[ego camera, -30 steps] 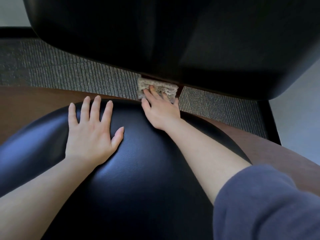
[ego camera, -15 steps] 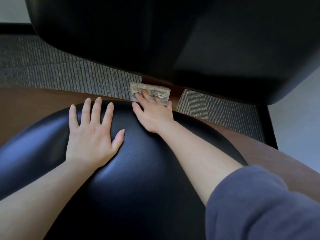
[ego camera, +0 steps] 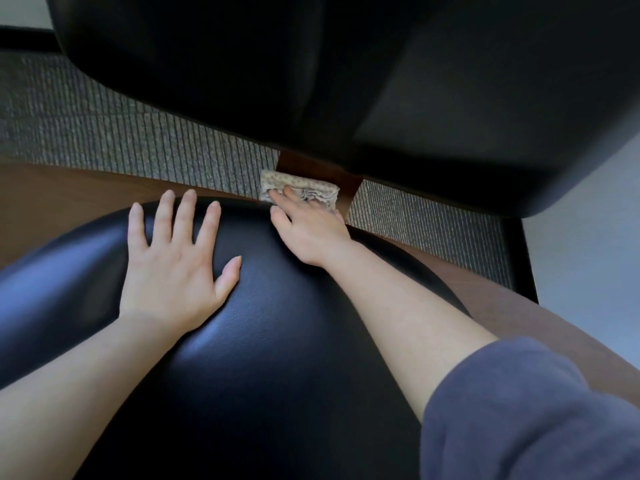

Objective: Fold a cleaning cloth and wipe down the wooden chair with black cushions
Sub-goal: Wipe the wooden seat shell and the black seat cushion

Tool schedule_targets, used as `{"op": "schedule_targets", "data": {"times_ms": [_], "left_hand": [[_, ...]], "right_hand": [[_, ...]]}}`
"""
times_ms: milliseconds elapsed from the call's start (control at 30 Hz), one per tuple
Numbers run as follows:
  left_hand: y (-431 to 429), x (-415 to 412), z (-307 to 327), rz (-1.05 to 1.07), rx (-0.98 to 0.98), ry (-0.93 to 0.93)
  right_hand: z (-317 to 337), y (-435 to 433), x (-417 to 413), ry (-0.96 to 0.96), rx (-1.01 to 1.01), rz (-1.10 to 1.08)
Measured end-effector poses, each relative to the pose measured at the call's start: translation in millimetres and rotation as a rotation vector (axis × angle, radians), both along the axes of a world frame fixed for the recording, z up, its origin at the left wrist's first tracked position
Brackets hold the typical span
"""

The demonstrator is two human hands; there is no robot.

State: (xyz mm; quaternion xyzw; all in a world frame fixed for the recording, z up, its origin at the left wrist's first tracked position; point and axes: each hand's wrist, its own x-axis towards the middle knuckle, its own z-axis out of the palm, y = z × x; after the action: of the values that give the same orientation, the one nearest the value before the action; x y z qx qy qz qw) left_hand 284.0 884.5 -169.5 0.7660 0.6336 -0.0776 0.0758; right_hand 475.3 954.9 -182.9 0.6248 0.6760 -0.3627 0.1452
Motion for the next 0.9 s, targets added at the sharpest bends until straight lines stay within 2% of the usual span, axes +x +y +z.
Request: {"op": "schedule_targets", "data": {"times_ms": [167, 467, 633, 833, 900], "left_hand": [[0, 0, -1, 0.002, -0.010, 0.013], [0, -2, -2, -0.005, 0.002, 0.014], [0, -3, -4, -0.014, 0.016, 0.005], [-1, -3, -5, -0.020, 0.025, 0.007], [0, -3, -6, -0.020, 0.026, 0.001]], "right_hand": [[3, -3, 40, -0.019, -0.011, -0.087], [7, -5, 61, -0.124, 0.098, -0.151], [2, 3, 61, -0.031, 0.114, -0.214], [-8, 25, -1, 0.091, 0.102, -0.128], [-9, 31, -9, 0.121, 0.090, -0.177]]}}
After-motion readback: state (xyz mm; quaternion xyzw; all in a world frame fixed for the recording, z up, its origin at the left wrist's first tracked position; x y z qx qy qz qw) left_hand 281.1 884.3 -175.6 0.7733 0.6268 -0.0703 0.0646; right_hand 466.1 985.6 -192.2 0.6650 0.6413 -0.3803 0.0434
